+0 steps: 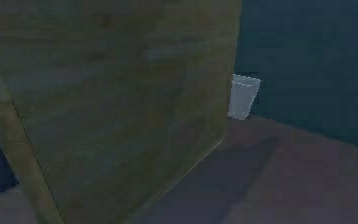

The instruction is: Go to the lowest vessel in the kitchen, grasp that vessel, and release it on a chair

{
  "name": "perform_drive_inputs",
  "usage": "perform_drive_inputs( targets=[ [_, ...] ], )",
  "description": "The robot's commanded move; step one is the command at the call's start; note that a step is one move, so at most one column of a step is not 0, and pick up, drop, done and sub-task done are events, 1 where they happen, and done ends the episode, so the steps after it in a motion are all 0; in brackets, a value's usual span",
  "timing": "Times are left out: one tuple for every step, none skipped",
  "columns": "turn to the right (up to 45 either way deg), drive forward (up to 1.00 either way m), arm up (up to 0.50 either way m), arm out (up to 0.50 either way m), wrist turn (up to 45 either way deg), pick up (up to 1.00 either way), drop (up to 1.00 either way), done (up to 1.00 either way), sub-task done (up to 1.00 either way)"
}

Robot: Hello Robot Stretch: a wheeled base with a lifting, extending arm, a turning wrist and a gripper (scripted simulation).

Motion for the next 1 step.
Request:
perform_drive_inputs(
  targets=[
    [33.0, 0.0, 0.0, 0.0, 0.0, 0.0, 0.0, 0.0, 0.0]
  ],
)
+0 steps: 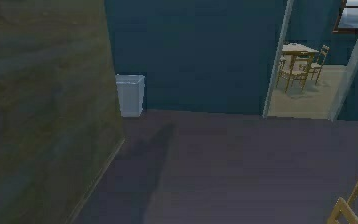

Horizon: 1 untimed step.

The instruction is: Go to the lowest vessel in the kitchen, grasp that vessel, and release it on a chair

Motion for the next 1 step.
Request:
perform_drive_inputs(
  targets=[
    [0.0, 0.3, 0.0, 0.0, 0.0, 0.0, 0.0, 0.0, 0.0]
  ],
)
